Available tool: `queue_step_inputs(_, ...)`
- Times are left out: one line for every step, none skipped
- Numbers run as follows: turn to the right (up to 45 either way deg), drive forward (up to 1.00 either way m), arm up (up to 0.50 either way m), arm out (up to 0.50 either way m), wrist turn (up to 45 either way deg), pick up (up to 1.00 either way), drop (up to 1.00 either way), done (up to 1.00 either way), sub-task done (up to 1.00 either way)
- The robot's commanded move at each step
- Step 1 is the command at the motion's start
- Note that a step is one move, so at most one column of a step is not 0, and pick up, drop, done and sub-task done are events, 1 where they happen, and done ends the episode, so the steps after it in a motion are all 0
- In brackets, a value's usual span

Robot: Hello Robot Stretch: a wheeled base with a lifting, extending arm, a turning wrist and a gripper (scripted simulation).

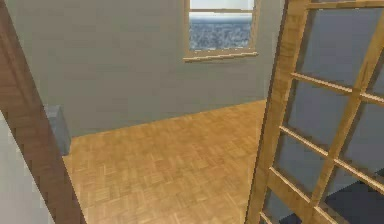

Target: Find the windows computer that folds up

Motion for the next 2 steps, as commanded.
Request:
queue_step_inputs(0.0,0.95,0.0,0.0,0.0,0.0,0.0,0.0,0.0)
queue_step_inputs(21.0,0.0,0.0,0.0,0.0,0.0,0.0,0.0,0.0)
